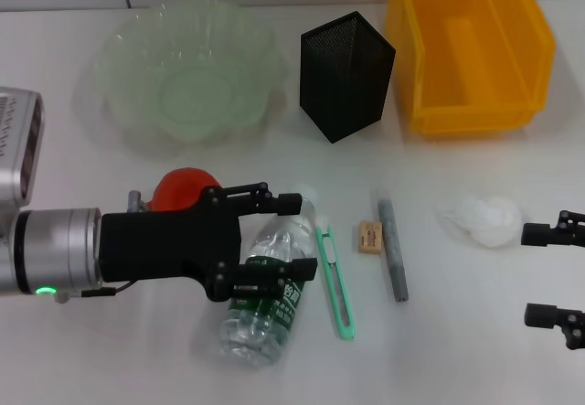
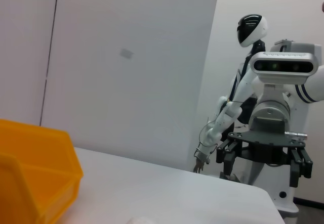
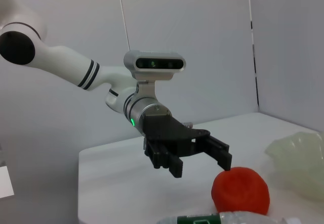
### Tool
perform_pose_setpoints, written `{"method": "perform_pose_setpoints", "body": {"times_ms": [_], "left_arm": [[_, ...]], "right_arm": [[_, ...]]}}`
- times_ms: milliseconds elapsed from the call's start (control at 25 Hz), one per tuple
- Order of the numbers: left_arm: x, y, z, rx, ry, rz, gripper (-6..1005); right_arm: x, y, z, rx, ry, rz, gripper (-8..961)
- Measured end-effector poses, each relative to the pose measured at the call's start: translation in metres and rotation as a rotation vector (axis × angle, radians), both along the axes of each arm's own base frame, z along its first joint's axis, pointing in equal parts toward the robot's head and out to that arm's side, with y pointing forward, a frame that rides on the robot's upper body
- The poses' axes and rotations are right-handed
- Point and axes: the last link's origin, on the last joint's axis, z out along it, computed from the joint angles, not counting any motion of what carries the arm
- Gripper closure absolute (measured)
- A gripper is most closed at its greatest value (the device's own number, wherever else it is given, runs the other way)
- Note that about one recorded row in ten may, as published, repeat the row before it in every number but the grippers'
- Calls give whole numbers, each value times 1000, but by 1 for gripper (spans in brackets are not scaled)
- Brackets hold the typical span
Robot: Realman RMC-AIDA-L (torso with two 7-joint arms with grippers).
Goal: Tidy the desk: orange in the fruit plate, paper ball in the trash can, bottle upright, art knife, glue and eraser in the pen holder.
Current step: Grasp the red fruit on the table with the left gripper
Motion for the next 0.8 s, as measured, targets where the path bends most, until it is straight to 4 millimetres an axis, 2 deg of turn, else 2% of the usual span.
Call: {"method": "perform_pose_setpoints", "body": {"times_ms": [320, 360, 400, 440, 480, 560, 640, 680, 800], "left_arm": [[-4, -3, 4, 20, -14, 15, 225], [-12, 2, 14, 104, -42, 55, 226], [-12, 2, 14, 104, -42, 55, 227], [-22, 4, 25, 203, -66, 109, 228], [-22, 4, 25, 203, -66, 109, 229], [-34, 5, 33, 293, -72, 166, 231], [-39, 4, 33, 320, -64, 184, 233], [-50, 2, 34, 365, -38, 229, 233], [-57, 2, 30, 377, -8, 263, 236]], "right_arm": [[-2, -4, -8, 28, 39, 31, 128], [-2, -4, -8, 36, 47, 30, 128], [-2, -4, -8, 36, 47, 30, 128], [-1, -5, -8, 46, 53, 26, 128], [-1, -5, -8, 46, 53, 26, 128], [0, -6, -8, 53, 57, 21, 128], [0, -6, -8, 56, 56, 18, 128], [2, -7, -8, 61, 53, 10, 128], [3, -7, -8, 65, 48, 4, 128]]}}
